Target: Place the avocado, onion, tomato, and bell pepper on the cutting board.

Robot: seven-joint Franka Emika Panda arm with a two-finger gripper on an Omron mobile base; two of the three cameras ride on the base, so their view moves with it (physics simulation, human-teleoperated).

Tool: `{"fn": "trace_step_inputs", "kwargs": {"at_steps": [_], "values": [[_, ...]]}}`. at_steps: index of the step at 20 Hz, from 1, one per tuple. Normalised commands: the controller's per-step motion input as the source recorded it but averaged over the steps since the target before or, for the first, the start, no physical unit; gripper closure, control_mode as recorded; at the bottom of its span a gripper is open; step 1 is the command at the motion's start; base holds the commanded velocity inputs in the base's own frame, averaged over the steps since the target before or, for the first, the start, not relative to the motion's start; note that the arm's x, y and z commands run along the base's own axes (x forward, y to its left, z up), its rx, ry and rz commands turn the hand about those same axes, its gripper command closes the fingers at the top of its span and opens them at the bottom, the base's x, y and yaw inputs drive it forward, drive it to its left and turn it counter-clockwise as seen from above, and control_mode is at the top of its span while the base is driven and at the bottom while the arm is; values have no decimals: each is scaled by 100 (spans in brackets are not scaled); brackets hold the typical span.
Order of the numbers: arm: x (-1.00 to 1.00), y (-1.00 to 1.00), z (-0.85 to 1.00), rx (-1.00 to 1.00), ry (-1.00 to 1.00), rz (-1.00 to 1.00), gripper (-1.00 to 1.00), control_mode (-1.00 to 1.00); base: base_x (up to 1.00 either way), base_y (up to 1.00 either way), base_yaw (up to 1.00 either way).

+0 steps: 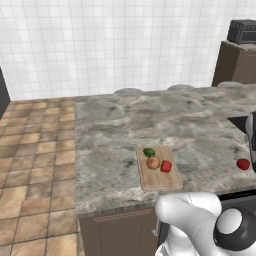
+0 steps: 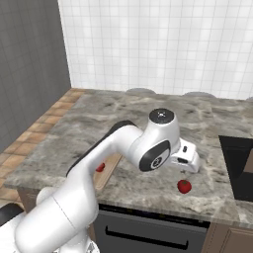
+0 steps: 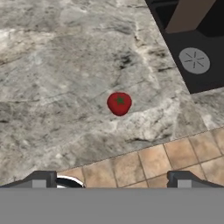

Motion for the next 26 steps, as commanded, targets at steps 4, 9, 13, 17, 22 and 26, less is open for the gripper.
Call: {"fn": "trace_step_inputs", "kwargs": {"at_steps": [4, 9, 13, 17, 22, 26], "values": [[6, -5, -16, 2, 0, 0, -100, -100, 0, 0, 0], [12, 0, -15, 1, 0, 0, -100, -100, 0, 0, 0], [17, 0, -12, 0, 0, 0, -100, -100, 0, 0, 0], [20, -3, -19, 2, 0, 0, -100, -100, 0, 0, 0], [27, 0, -26, 2, 0, 0, -100, -100, 0, 0, 0], [24, -8, -26, 3, 0, 0, -100, -100, 0, 0, 0]]}}
